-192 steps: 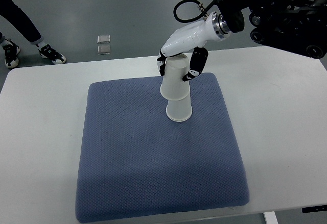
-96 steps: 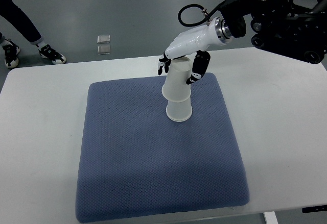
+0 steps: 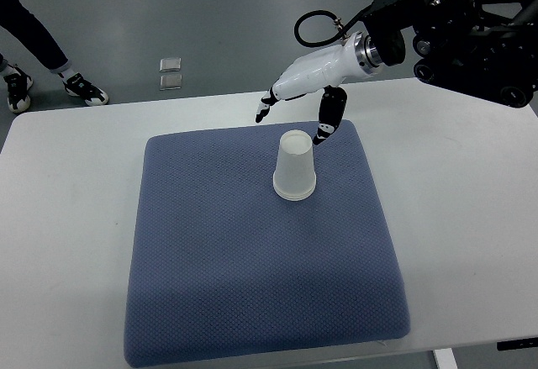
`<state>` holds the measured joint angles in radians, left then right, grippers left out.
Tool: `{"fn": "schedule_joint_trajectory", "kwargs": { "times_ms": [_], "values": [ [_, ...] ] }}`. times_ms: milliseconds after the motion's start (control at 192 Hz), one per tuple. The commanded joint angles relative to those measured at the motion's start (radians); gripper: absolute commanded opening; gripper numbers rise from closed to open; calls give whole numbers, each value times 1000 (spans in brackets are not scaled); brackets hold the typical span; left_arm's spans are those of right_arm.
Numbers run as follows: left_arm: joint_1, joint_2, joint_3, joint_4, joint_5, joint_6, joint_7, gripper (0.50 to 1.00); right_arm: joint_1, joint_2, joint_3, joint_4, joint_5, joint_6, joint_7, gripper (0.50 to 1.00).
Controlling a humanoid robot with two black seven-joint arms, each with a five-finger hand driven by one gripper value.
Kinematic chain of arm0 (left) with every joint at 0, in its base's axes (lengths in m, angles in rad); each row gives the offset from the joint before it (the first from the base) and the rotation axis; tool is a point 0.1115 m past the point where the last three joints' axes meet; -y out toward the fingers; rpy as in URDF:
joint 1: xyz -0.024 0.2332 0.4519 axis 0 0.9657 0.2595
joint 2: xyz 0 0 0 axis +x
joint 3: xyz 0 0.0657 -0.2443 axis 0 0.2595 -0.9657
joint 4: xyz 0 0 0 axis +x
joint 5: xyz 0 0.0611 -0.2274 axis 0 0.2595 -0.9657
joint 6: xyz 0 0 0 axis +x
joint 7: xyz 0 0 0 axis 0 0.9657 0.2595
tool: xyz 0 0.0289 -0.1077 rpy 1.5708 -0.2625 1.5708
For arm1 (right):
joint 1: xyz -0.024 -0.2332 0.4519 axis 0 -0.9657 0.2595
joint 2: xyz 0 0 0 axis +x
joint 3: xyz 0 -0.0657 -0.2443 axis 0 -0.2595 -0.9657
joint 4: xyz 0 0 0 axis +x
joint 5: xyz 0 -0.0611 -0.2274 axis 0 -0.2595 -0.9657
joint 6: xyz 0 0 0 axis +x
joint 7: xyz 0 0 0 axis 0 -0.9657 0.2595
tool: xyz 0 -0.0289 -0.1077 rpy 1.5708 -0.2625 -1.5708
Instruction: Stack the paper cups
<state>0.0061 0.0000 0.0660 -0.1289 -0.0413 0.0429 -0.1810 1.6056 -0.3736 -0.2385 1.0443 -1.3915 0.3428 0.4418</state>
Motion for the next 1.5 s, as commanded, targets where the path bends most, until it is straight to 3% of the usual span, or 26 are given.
{"fn": "schedule_joint_trajectory", "kwargs": {
  "times_ms": [0, 177, 312, 468, 738, 920, 1180, 1492],
  "values": [
    [0, 0, 0, 0, 0, 0, 0, 1000, 2, -7, 2, -4, 0, -1, 0, 911],
    [0, 0, 0, 0, 1, 0, 0, 1000, -1, -21, 5, -66, 9, -15, 0, 911],
    [0, 0, 0, 0, 0, 0, 0, 1000, -19, -45, 22, -175, 88, -44, 2, 911],
    [0, 0, 0, 0, 0, 0, 0, 1000, -102, -51, 84, -309, 253, -47, 2, 911],
    [0, 0, 0, 0, 0, 0, 0, 1000, -286, -28, 317, -438, 457, -59, 0, 911],
    [0, 0, 0, 0, 0, 0, 0, 1000, -381, -11, 444, -461, 626, -88, 0, 911],
    [0, 0, 0, 0, 1, 0, 0, 1000, -523, 124, 464, -501, 908, -231, 3, 911],
    [0, 0, 0, 0, 0, 0, 0, 1000, -558, 127, 462, -527, 1376, -323, 0, 911]
  ]
}}
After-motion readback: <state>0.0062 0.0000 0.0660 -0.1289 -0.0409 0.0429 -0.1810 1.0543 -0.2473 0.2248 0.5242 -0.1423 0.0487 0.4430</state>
